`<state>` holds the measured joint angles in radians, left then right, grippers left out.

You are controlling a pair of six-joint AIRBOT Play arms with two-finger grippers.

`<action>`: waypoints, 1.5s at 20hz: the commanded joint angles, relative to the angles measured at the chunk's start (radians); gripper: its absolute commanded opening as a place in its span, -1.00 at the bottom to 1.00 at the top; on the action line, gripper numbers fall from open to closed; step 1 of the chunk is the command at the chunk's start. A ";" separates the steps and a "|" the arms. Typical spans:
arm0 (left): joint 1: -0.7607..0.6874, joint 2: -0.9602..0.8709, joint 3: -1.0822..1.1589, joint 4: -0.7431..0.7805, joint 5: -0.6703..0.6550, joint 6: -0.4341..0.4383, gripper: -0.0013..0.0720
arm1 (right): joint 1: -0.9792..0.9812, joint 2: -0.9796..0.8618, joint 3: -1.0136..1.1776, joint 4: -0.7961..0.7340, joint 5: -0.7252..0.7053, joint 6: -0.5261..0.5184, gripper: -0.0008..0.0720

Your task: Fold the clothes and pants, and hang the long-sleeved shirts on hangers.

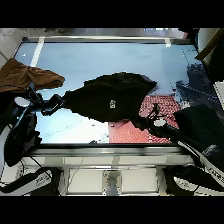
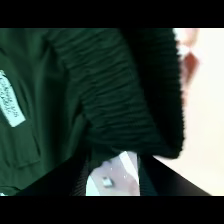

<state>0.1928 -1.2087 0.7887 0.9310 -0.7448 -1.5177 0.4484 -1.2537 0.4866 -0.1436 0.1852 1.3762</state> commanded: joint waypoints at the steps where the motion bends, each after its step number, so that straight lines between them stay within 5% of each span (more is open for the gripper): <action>1: -0.001 -0.024 -0.001 0.038 0.000 0.000 0.78 | 0.001 -0.006 0.031 -0.006 -0.032 -0.009 0.01; 3: -0.010 -0.066 -0.001 0.031 0.001 -0.001 0.78 | 0.001 -0.006 0.031 -0.011 -0.041 -0.009 -0.05; 5: -0.016 -0.114 -0.001 -0.024 0.009 0.000 0.78 | 0.001 -0.006 0.031 -0.011 -0.048 -0.009 -0.67; 7: -0.023 -0.154 -0.001 -0.084 0.055 0.000 0.78 | 0.001 -0.006 0.031 -0.011 -0.049 -0.009 -0.73; 8: -0.027 -0.168 -0.001 -0.116 0.079 0.000 0.78 | 0.001 -0.006 0.031 -0.011 -0.052 -0.009 -0.55; 10: -0.040 -0.187 0.000 -0.155 0.107 0.001 0.78 | 0.001 -0.006 0.031 -0.011 -0.055 -0.009 0.28; 12: -0.063 -0.189 0.000 -0.155 0.118 0.001 0.67 | 0.001 -0.006 0.031 -0.010 -0.069 -0.008 0.27; 14: -0.083 -0.189 0.000 -0.155 0.132 0.001 -0.04 | 0.001 -0.006 0.031 -0.010 -0.074 -0.005 0.27; 16: -0.092 -0.189 0.001 -0.154 0.141 0.001 -0.10 | 0.001 -0.006 0.031 -0.010 -0.075 -0.005 0.27; 17: -0.092 -0.189 0.001 -0.155 0.142 0.001 -0.29 | 0.001 -0.006 0.031 -0.010 -0.075 -0.005 0.27; 18: -0.092 -0.189 0.001 -0.154 0.142 0.001 -0.77 | 0.001 -0.007 0.031 -0.010 -0.074 -0.005 0.27; 19: -0.092 -0.189 0.001 -0.155 0.142 0.001 -0.94 | 0.001 -0.010 0.031 -0.010 -0.074 -0.005 0.27; 23: -0.092 -0.189 0.001 -0.154 0.132 0.001 -0.93 | 0.001 -0.016 0.031 -0.037 0.097 -0.013 0.28; 30: -0.092 -0.188 0.001 -0.155 0.114 0.001 -0.93 | -0.117 0.244 -0.003 -0.184 0.060 0.005 0.27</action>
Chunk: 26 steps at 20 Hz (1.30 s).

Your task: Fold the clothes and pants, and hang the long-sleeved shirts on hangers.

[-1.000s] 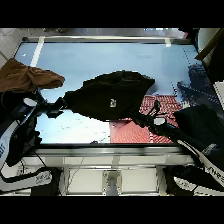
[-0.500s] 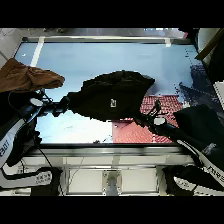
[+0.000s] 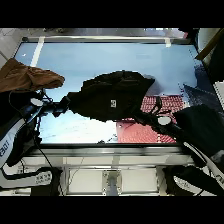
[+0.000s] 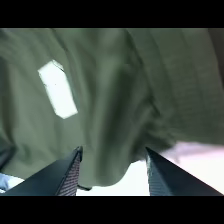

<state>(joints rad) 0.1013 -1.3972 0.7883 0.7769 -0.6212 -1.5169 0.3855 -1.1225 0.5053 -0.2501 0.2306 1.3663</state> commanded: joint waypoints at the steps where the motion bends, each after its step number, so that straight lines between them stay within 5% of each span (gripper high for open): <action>1: 0.000 0.000 0.001 0.000 -0.017 0.000 -0.93 | -0.069 0.174 -0.061 -0.077 0.013 0.034 0.27; 5: 0.000 0.000 0.001 0.000 -0.026 0.000 -0.93 | -0.013 0.274 -0.297 -0.030 -0.103 0.289 0.28; 23: 0.000 0.000 0.001 0.000 -0.026 0.000 -0.93 | 0.003 -0.203 0.040 -0.068 -0.093 0.157 0.27; 24: 0.000 0.000 0.001 0.000 -0.027 0.000 -0.93 | 0.004 -0.208 0.054 -0.069 -0.092 0.157 0.23; 26: 0.000 0.001 0.001 0.000 -0.027 0.001 -0.93 | 0.003 -0.209 0.068 -0.068 -0.092 0.157 -0.47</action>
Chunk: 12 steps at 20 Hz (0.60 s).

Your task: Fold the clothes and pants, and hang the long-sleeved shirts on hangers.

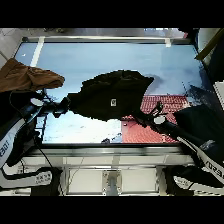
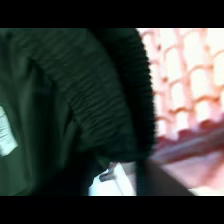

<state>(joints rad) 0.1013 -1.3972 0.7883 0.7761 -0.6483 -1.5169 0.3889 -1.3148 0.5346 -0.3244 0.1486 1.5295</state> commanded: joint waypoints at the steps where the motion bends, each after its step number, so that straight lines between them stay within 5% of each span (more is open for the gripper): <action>1: 0.000 0.002 0.001 0.000 0.001 0.017 -0.93 | 0.000 -0.017 0.040 0.009 -0.016 -0.005 -0.76; 7: 0.004 0.086 0.002 0.004 -0.042 0.168 -0.94 | 0.000 0.070 0.040 -0.035 -0.064 -0.042 -0.87; 12: 0.015 0.411 0.086 0.231 -0.292 0.234 -0.94 | 0.000 0.510 0.071 -0.200 0.005 -0.193 -0.88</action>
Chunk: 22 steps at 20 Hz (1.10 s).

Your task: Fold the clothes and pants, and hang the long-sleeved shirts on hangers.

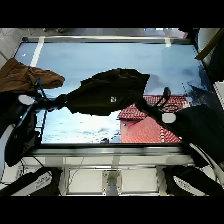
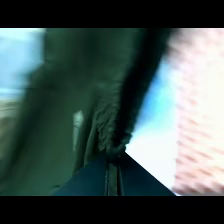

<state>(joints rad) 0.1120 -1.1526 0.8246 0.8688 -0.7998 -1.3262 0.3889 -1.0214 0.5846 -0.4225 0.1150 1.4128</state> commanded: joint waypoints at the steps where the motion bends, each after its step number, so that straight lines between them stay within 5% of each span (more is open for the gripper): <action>1: 0.004 0.248 0.094 0.212 -0.170 0.019 -0.94 | 0.000 0.329 0.051 -0.136 0.053 -0.076 -0.88; 5: 0.004 0.526 0.389 0.479 -0.201 -0.092 -0.94 | 0.000 0.622 0.271 -0.186 0.156 -0.075 -0.88; 9: 0.003 0.534 0.751 0.501 -0.344 -0.087 -0.94 | 0.000 0.608 0.505 -0.186 0.324 -0.054 -0.88; 14: -0.004 0.355 0.843 0.471 -0.428 -0.087 -0.94 | 0.000 0.380 0.541 -0.313 0.534 0.105 -0.88; 18: -0.082 0.091 0.843 0.470 -0.399 -0.080 -0.94 | -0.092 0.101 0.541 -0.333 0.538 0.084 -0.88; 22: -0.130 -0.204 0.844 0.485 -0.178 -0.081 -0.94 | -0.231 -0.188 0.542 -0.256 0.480 -0.032 -0.88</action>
<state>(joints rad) 0.0151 -1.1690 1.6627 1.3437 -1.1103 -1.4097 0.2386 -1.0218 1.1229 -0.7258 0.6174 1.4475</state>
